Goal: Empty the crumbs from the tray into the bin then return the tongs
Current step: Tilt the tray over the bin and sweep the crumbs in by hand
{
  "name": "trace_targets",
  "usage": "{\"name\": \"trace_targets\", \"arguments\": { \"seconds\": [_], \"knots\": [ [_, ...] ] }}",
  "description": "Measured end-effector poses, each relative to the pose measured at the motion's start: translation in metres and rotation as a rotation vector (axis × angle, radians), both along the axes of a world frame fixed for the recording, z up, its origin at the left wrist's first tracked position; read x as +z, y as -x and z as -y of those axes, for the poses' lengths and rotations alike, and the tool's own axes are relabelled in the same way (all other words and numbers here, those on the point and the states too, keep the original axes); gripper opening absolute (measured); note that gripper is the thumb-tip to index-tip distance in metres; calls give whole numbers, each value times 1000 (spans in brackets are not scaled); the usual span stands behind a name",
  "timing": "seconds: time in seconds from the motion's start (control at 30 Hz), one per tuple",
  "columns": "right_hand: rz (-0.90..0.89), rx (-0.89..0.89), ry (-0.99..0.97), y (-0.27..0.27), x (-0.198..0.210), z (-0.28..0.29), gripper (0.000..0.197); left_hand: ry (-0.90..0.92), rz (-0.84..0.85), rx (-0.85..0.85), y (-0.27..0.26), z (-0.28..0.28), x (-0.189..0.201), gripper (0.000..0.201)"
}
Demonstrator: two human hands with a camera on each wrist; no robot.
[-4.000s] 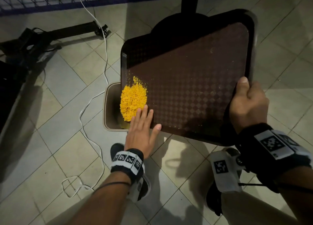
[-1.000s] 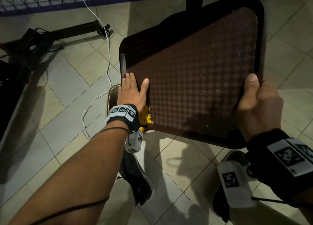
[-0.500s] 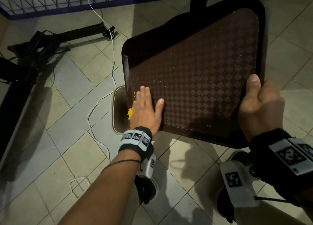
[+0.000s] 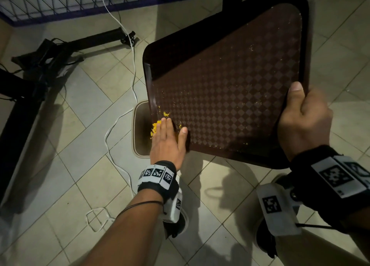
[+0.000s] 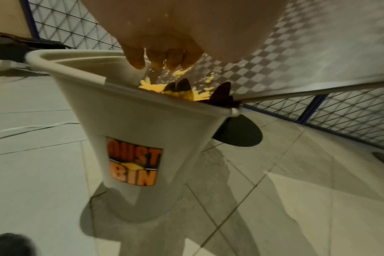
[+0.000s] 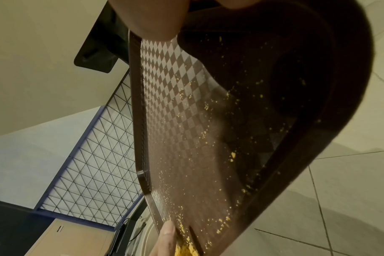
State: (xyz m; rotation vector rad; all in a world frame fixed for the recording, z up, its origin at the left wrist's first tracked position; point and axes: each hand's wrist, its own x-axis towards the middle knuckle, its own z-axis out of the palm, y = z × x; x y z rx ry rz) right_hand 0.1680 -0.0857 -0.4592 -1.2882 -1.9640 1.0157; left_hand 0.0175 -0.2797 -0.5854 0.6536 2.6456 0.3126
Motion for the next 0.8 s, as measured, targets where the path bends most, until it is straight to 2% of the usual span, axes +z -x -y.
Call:
{"name": "trace_targets", "arguments": {
  "seconds": [0.1,0.23,0.37,0.53,0.63,0.7,0.77,0.8],
  "knots": [
    [18,-1,8,0,1,1,26,-47,10,-30,-37,-13,18,73],
    [27,-9,-23,0,2,0,24,5,41,22,-67,-19,25,76],
    [16,-18,-76,-1,1,-4,23,82,63,73,-43,-12,11,79],
    [-27,-28,-93,0,3,-8,28,199,174,23,3,1,0,81],
    [-34,-23,-92,0,4,-7,28,190,7,56,16,3,15,74],
    [-27,-12,-106,0,4,-5,24,98,-154,69,23,-2,24,60],
    [-19,7,-119,1,4,-2,24,-25,-197,76,34,-8,23,50],
    [-15,15,-121,1,5,-1,23,-62,-161,65,40,-13,20,54]
  ]
}}
